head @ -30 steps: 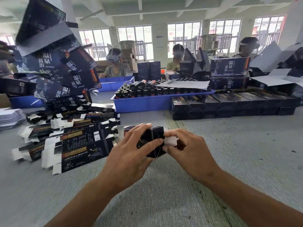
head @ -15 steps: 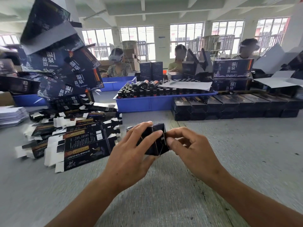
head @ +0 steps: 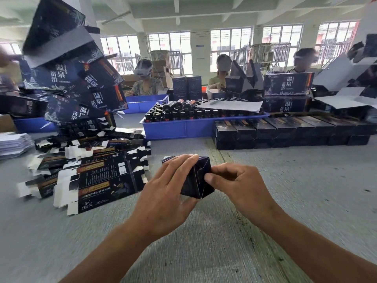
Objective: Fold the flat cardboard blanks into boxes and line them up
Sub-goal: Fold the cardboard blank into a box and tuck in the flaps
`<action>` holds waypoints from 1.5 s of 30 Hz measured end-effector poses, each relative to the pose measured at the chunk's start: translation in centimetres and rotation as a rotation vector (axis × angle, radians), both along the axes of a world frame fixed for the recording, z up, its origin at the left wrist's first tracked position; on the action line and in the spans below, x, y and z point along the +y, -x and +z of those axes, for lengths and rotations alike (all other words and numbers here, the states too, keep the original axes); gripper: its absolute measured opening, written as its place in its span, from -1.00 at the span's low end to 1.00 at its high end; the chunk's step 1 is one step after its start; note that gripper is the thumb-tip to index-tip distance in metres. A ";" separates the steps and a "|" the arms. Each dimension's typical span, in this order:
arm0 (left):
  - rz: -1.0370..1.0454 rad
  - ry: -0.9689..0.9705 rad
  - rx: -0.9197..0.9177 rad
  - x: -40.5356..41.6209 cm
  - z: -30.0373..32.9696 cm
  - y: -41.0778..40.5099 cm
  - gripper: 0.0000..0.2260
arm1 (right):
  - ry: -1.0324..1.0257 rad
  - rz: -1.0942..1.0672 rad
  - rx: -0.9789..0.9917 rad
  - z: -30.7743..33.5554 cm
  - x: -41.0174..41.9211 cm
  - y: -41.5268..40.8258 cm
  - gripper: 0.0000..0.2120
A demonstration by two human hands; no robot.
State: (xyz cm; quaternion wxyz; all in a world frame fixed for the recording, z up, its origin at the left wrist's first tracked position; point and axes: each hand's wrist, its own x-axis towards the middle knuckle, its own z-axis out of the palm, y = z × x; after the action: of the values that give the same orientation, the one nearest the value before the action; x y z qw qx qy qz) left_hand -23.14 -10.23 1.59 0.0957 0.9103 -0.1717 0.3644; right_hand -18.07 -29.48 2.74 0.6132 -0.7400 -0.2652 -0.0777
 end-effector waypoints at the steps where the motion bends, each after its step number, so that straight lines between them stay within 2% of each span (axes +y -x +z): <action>1: -0.004 0.000 -0.001 -0.1 0.0 0.0 -0.23 | 0.001 -0.014 -0.004 0.0 0.0 0.0 -0.89; 7: -0.037 0.014 -0.013 -0.3 0.1 0.0 -0.25 | 0.057 -0.124 -0.076 -0.2 0.3 0.2 -0.92; 18: -0.044 0.018 -0.024 -0.3 0.3 0.1 -0.26 | 0.058 -0.016 -0.027 0.3 -0.4 -0.2 -0.95; 21: -0.054 -0.007 -0.028 -0.4 0.3 0.1 -0.27 | 0.060 -0.043 -0.026 0.2 -0.3 -0.2 -0.95; 25: -0.062 -0.034 -0.025 -0.3 0.2 0.0 -0.29 | 0.161 -0.146 -0.125 0.1 0.1 -0.2 -0.93; 29: -0.054 0.030 -0.011 -0.3 0.3 0.0 -0.28 | 0.043 -0.016 -0.016 0.5 -0.4 -0.4 -0.96; 32: -0.051 0.074 0.001 -0.3 0.4 0.1 -0.27 | 0.026 0.026 0.003 0.6 -0.6 -0.3 -0.84; 35: -0.062 0.061 -0.004 -0.4 0.3 0.1 -0.29 | 0.163 0.014 -0.053 0.2 -0.2 0.3 -0.39; 36: -0.076 0.048 -0.014 -0.5 0.2 0.0 -0.30 | 0.218 0.000 -0.075 0.1 -0.1 0.5 -0.30; 38: -0.120 0.018 -0.035 -0.6 -0.2 -0.3 -0.32 | 0.264 -0.029 -0.114 -0.3 0.3 0.6 -0.30; 41: -0.144 -0.023 -0.058 -0.4 -0.5 -0.7 -0.27 | 0.128 -0.100 -0.040 -0.4 0.6 0.2 -0.41; 43: -0.078 0.032 -0.074 -0.4 -0.6 -0.7 -0.30 | 0.006 -0.138 0.090 -0.2 0.3 -0.4 -0.39; 45: 0.007 0.177 -0.073 -0.3 -0.5 -0.7 -0.40 | -0.096 -0.099 0.222 0.0 -0.1 -1.0 -0.40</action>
State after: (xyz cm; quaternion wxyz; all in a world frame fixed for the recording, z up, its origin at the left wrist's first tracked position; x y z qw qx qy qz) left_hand -22.48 -10.53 1.05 0.1684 0.8849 -0.1391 0.4113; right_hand -17.04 -29.63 2.70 0.6691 -0.7259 -0.1546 -0.0381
